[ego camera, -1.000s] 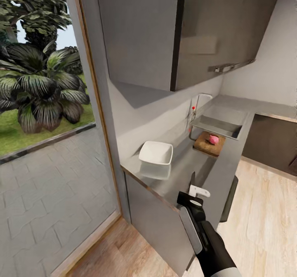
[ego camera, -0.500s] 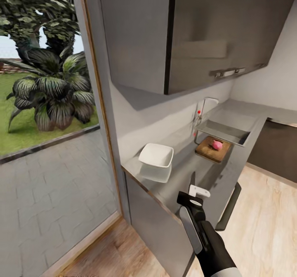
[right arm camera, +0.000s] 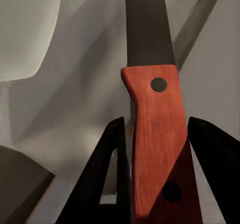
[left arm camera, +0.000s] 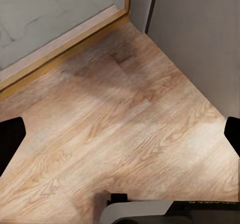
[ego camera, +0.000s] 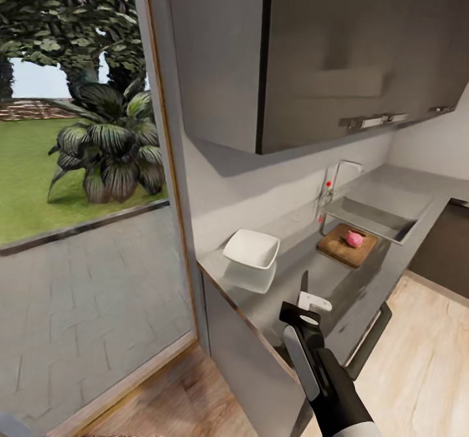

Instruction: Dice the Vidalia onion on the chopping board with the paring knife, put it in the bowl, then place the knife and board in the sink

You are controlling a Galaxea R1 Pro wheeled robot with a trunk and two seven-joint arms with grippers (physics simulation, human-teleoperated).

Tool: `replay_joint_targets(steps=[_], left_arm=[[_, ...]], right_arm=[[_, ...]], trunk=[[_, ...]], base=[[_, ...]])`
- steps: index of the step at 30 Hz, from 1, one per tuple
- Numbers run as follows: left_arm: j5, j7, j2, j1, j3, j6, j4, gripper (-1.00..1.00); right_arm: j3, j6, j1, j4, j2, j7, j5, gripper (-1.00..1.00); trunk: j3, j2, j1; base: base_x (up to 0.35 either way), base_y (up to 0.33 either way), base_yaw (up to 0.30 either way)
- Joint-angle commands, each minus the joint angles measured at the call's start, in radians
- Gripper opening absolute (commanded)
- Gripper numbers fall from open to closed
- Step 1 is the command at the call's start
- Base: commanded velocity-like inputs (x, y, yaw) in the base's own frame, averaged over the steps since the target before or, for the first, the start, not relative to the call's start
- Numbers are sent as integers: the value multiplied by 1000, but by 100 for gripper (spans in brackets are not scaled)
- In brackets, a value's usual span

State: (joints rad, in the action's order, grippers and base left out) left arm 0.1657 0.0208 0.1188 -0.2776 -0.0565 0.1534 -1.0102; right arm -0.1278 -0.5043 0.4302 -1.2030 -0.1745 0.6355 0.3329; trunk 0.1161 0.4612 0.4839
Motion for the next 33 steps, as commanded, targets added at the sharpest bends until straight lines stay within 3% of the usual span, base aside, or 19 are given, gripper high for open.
replay_joint_targets(steps=[1,33], left_arm=[[10,2,1,0,-2,1,-2,100],[10,2,1,0,-2,1,-2,100]], right_arm=[[-1,-3,1,-1,0,7,6,-100],[-1,-3,1,-3,0,7,6,-100]], trunk=[[0,2,1],[-41,2,1]], base=[[0,-246,207],[0,-285,202]])
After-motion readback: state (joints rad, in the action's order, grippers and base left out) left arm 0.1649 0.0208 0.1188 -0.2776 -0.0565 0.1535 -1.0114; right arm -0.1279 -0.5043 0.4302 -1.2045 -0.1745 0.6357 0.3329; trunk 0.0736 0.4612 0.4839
